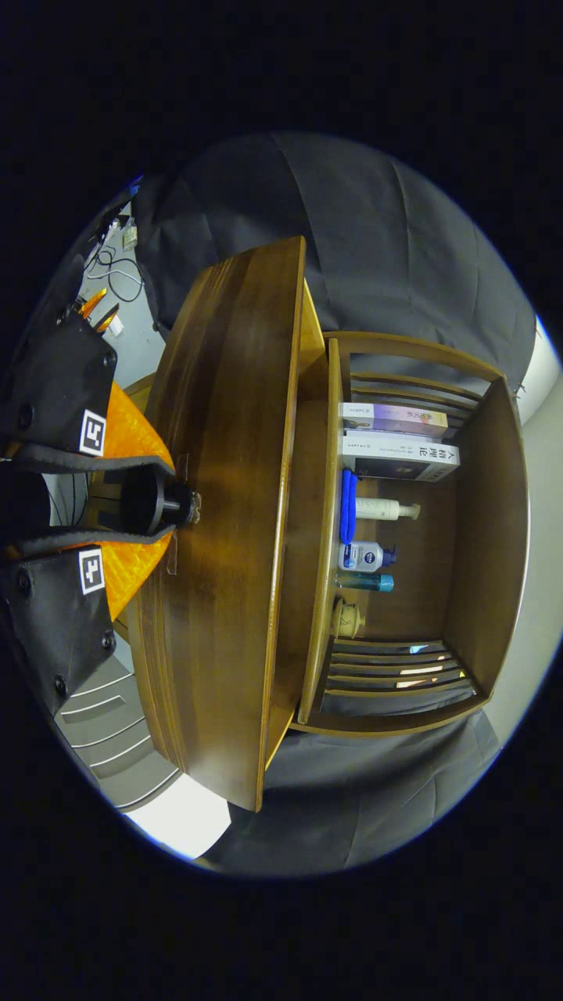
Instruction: Pull open the drawer, take out the items inside it, and place them on the countertop above the cabinet.
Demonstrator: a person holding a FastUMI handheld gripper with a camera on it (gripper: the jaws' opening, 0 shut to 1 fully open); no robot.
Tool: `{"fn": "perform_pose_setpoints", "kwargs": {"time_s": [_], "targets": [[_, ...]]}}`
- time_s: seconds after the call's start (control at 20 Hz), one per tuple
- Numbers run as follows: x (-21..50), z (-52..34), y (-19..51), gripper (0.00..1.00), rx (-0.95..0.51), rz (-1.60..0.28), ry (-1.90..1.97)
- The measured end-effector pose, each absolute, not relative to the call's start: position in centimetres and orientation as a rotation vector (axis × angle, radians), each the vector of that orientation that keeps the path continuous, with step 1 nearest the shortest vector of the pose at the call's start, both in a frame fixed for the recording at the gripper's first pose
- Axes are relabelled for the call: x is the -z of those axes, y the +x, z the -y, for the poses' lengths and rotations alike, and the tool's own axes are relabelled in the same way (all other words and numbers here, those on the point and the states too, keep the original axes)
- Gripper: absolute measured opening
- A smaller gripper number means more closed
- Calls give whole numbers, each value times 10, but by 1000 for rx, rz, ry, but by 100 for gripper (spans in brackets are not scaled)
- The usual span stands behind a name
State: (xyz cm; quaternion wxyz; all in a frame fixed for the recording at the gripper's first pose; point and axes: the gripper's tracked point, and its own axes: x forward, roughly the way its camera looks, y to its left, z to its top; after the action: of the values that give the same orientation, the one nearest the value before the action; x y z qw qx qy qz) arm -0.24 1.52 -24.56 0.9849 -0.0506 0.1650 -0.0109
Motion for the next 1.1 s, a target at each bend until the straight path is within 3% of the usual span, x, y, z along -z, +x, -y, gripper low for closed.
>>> {"fn": "perform_pose_setpoints", "kwargs": {"time_s": [0.85,1.1], "targets": [[250,-27,-36,29,-41,-326,-126],[248,-28,-44,51,-64,-334,-133]]}}
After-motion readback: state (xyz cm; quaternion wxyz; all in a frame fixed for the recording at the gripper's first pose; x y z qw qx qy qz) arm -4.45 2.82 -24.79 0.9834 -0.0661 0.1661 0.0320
